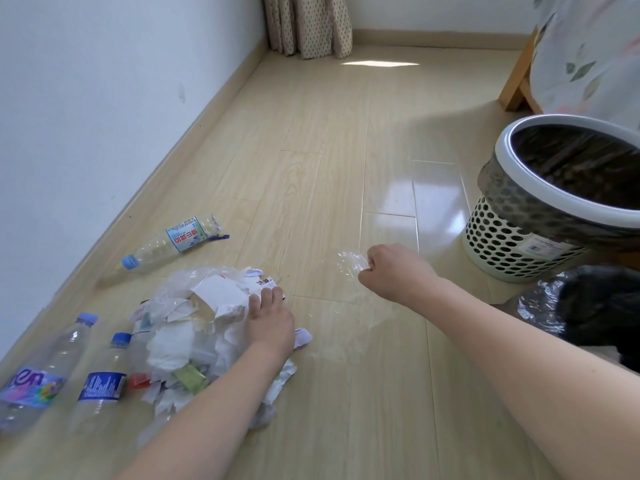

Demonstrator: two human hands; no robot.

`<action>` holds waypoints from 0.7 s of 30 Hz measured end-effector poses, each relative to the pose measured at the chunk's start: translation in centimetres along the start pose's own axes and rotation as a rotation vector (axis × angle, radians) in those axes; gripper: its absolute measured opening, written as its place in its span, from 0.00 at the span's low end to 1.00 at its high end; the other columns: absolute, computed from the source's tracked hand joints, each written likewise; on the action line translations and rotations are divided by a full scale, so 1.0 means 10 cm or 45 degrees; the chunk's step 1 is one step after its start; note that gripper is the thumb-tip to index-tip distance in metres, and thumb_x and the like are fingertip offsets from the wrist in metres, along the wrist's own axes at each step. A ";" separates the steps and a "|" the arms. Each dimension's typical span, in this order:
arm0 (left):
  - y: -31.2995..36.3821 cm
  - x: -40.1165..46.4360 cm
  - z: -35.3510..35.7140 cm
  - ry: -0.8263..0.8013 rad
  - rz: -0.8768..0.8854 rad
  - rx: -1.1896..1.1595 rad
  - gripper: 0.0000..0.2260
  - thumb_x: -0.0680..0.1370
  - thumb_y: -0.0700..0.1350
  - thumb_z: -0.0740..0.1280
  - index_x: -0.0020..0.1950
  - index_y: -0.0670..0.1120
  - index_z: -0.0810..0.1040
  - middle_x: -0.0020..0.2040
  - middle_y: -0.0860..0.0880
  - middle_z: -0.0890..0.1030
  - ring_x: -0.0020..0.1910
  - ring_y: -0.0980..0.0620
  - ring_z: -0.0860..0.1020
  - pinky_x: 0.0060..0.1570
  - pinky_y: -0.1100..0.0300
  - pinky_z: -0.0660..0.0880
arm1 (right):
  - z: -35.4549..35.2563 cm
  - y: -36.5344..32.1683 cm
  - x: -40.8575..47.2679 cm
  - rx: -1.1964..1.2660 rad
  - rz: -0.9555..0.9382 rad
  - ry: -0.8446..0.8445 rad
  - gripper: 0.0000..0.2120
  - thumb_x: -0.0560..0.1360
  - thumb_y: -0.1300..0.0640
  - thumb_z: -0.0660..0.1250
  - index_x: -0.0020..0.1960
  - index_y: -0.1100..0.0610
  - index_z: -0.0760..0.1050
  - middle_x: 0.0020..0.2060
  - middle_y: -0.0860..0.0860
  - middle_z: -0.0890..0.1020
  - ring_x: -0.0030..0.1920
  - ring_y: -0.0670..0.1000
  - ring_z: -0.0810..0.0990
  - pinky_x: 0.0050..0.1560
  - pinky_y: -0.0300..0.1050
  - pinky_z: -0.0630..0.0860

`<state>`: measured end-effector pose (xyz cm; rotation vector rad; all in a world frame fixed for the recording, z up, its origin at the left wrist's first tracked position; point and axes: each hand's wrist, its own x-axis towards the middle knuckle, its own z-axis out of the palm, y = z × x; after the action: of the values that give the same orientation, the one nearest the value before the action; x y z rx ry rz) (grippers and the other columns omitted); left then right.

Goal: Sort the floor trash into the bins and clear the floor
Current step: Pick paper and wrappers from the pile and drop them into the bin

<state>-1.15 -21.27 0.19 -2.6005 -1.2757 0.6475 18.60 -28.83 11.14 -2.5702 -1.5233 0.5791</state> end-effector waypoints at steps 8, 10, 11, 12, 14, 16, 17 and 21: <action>-0.18 0.04 -0.12 0.040 -0.057 -0.516 0.11 0.76 0.47 0.59 0.50 0.53 0.80 0.65 0.54 0.69 0.63 0.47 0.62 0.59 0.53 0.58 | -0.02 0.03 -0.05 -0.022 -0.019 -0.043 0.10 0.74 0.56 0.59 0.36 0.56 0.63 0.34 0.50 0.70 0.36 0.54 0.70 0.29 0.41 0.62; -0.27 0.01 -0.23 0.002 -0.001 -0.505 0.07 0.75 0.49 0.60 0.47 0.55 0.78 0.61 0.54 0.71 0.62 0.47 0.64 0.58 0.54 0.59 | -0.01 0.02 -0.07 -0.023 -0.005 -0.054 0.11 0.74 0.56 0.59 0.35 0.56 0.62 0.33 0.50 0.69 0.33 0.52 0.69 0.29 0.41 0.61; -0.29 -0.01 -0.27 -0.024 0.023 -0.467 0.05 0.75 0.50 0.61 0.46 0.55 0.77 0.59 0.54 0.72 0.62 0.47 0.65 0.57 0.53 0.60 | -0.01 0.01 -0.08 -0.030 0.009 -0.064 0.12 0.74 0.56 0.59 0.34 0.56 0.62 0.33 0.50 0.69 0.31 0.51 0.67 0.28 0.41 0.60; -0.30 -0.03 -0.28 -0.043 0.038 -0.420 0.05 0.75 0.50 0.61 0.47 0.55 0.76 0.57 0.53 0.72 0.61 0.47 0.66 0.57 0.53 0.61 | -0.01 0.00 -0.09 -0.043 0.025 -0.077 0.12 0.74 0.57 0.59 0.34 0.56 0.61 0.33 0.50 0.68 0.30 0.50 0.66 0.28 0.41 0.60; -0.23 -0.08 -0.26 -0.065 0.053 -0.359 0.08 0.76 0.47 0.60 0.50 0.52 0.78 0.55 0.50 0.76 0.59 0.46 0.70 0.55 0.53 0.64 | -0.02 0.00 -0.11 -0.064 0.053 -0.101 0.12 0.74 0.57 0.59 0.34 0.56 0.61 0.33 0.50 0.68 0.30 0.50 0.66 0.29 0.41 0.61; -0.10 -0.11 -0.19 -0.118 0.072 -0.329 0.09 0.77 0.45 0.59 0.53 0.49 0.77 0.54 0.49 0.79 0.57 0.46 0.74 0.55 0.53 0.65 | -0.06 0.00 -0.11 -0.056 0.065 -0.094 0.11 0.74 0.57 0.59 0.34 0.56 0.61 0.33 0.50 0.69 0.30 0.50 0.67 0.29 0.40 0.61; -0.02 -0.10 -0.15 -0.151 0.074 -0.298 0.09 0.77 0.44 0.59 0.53 0.49 0.77 0.55 0.48 0.80 0.57 0.46 0.75 0.55 0.53 0.64 | -0.08 0.01 -0.11 -0.047 0.064 -0.083 0.11 0.74 0.57 0.58 0.34 0.56 0.62 0.33 0.50 0.69 0.30 0.50 0.67 0.29 0.40 0.62; 0.23 -0.01 -0.01 -0.195 -0.006 -0.145 0.05 0.76 0.47 0.58 0.46 0.52 0.73 0.54 0.49 0.81 0.56 0.48 0.74 0.52 0.54 0.61 | -0.07 0.08 -0.11 -0.021 0.071 -0.071 0.11 0.74 0.58 0.58 0.34 0.56 0.61 0.32 0.50 0.69 0.29 0.50 0.66 0.29 0.40 0.61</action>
<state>0.49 -22.76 -0.45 -2.6826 -1.4010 0.8104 19.04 -30.13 11.86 -2.6379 -1.4824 0.6521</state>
